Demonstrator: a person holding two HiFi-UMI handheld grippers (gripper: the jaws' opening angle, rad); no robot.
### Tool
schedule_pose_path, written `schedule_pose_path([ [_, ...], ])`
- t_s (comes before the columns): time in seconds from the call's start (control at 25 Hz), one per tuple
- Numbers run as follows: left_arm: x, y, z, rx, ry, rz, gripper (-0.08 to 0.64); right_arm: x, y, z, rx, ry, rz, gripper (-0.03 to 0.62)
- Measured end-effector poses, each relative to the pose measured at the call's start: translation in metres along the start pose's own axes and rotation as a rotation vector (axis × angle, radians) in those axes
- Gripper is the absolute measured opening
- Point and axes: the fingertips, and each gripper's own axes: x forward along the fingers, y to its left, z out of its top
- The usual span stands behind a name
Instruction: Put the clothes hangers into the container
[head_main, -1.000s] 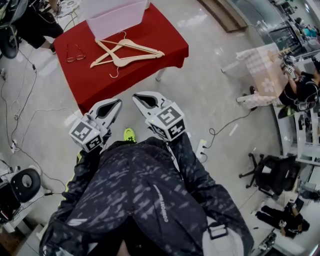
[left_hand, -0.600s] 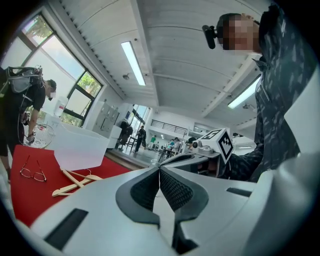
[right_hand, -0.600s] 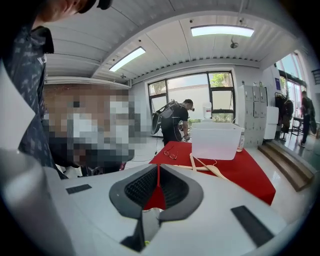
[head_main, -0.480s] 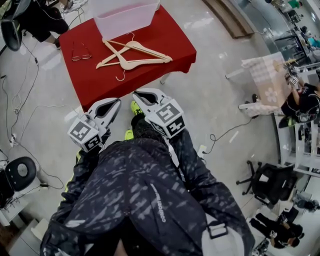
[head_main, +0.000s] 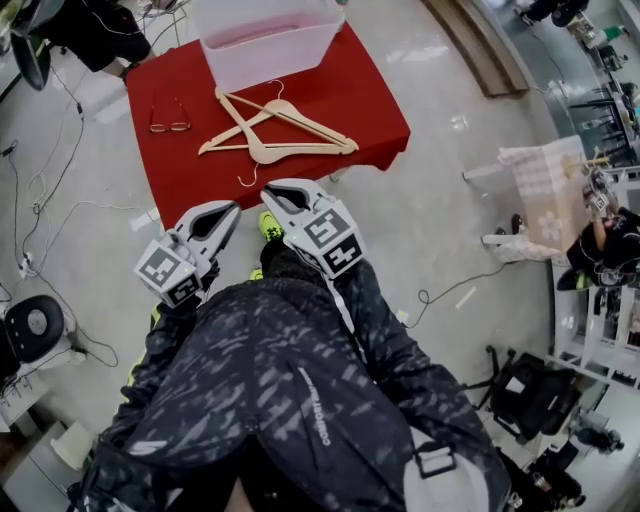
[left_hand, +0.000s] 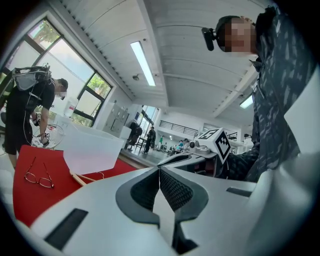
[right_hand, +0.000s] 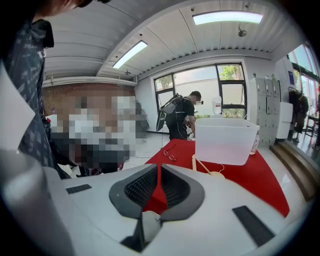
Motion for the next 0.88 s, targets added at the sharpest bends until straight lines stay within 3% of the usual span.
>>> schedule_pose_path([
  [0.24,0.020,0.035,-0.002,0.004,0.006,0.049,0.012,0.028,-0.034,-0.002,0.017,0.044,0.030,0.018],
  [0.48,0.034,0.066,-0.010,-0.043,0.026,0.105,0.012,0.060,-0.059,-0.012,0.049,0.101,0.059,0.024],
  [0.88,0.054,0.103,-0.028,-0.078,0.029,0.146,0.012,0.115,-0.088,-0.036,0.078,0.188,0.119,0.098],
])
